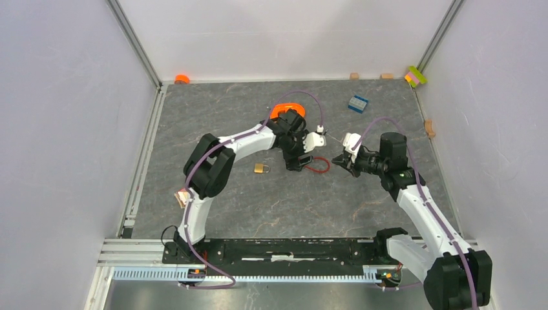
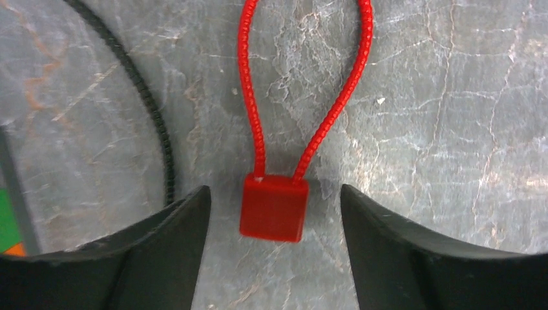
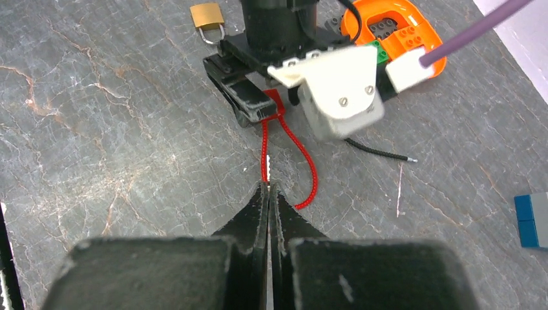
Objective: Unlock with the key
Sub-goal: Move the lock to the center of the board.
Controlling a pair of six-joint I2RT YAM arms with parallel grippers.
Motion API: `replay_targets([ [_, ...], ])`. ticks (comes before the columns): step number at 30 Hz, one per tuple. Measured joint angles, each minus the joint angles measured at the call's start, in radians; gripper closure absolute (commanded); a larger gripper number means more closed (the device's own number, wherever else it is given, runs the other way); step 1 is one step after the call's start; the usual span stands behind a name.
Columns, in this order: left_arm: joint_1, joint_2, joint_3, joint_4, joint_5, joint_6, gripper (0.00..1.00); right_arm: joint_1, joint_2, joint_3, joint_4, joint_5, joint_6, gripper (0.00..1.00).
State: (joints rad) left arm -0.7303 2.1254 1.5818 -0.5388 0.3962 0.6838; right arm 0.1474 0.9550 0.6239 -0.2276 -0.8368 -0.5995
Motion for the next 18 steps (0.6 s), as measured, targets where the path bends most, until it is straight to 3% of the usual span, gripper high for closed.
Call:
replay_targets([
  [3,-0.013,0.023,0.005,0.011,-0.03,-0.021,0.37,-0.004,-0.008,0.0,-0.014,0.0,-0.005,1.0],
  [9,-0.029,-0.014,-0.049,0.029,-0.048,-0.122,0.39,-0.008,-0.011,-0.009,-0.022,0.0,-0.005,1.0],
  [14,-0.045,-0.119,-0.194,0.02,0.003,-0.247,0.32,-0.014,-0.018,-0.017,-0.022,0.0,-0.005,1.0],
  [18,-0.056,-0.201,-0.302,-0.006,0.174,-0.319,0.22,-0.02,-0.03,-0.018,-0.021,0.002,-0.005,1.0],
])
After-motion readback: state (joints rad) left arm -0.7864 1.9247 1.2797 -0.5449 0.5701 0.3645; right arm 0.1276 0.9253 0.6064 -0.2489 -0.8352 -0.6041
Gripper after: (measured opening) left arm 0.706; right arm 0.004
